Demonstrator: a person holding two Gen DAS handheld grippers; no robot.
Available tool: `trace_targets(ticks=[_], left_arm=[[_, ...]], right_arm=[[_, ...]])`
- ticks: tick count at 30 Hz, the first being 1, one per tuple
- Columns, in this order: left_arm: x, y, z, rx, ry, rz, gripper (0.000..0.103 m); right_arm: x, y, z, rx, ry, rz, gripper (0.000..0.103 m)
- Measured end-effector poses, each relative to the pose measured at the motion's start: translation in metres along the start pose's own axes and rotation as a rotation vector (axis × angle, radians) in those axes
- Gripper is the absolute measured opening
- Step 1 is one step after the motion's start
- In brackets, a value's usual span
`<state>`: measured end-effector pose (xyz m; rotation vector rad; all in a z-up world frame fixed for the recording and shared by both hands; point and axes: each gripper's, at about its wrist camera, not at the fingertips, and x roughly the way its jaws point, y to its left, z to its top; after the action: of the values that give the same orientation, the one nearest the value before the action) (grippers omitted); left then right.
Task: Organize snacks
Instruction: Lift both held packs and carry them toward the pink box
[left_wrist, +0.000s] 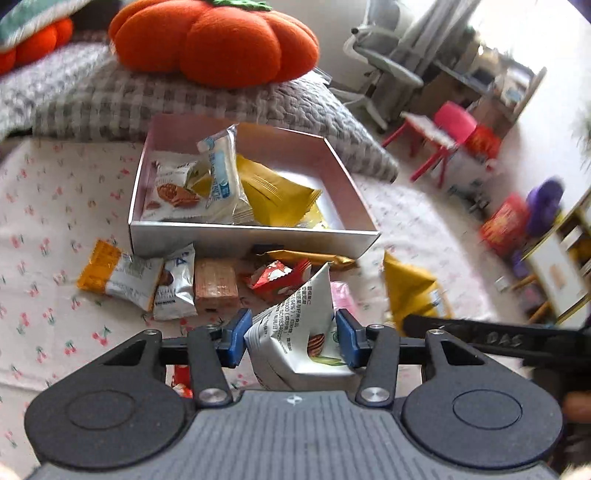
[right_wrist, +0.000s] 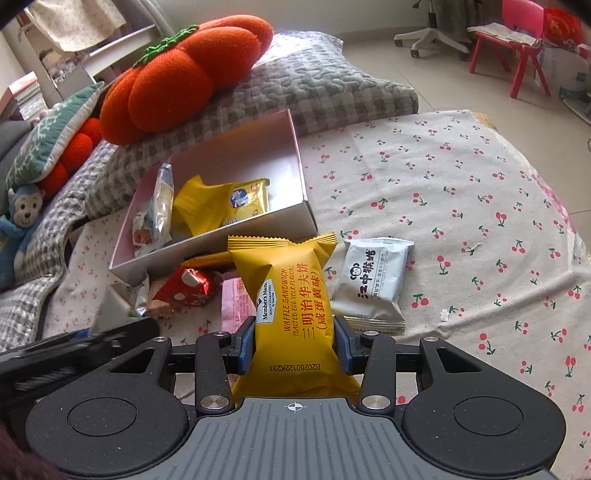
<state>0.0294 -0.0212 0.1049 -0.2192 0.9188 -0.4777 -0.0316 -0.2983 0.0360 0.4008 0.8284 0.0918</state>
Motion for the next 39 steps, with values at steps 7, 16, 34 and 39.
trace_targets(ticks=[7,16,34,39], left_arm=[[0.003,0.030,0.002,-0.191,0.035,-0.102,0.038],[0.015,0.000,-0.007,-0.099,0.060,-0.034,0.076],[0.020,-0.016,-0.006,-0.031,0.032,0.114,0.030],[0.001,-0.020,0.003,0.032,-0.058,0.160,0.030]], right_arm=[[-0.001,0.005,-0.001,-0.011,0.001,0.014,0.042],[-0.004,0.001,-0.001,0.007,-0.006,0.015,0.041],[-0.013,-0.004,0.005,0.026,-0.045,0.040,0.042],[-0.017,0.002,0.010,0.012,-0.073,0.058,0.042]])
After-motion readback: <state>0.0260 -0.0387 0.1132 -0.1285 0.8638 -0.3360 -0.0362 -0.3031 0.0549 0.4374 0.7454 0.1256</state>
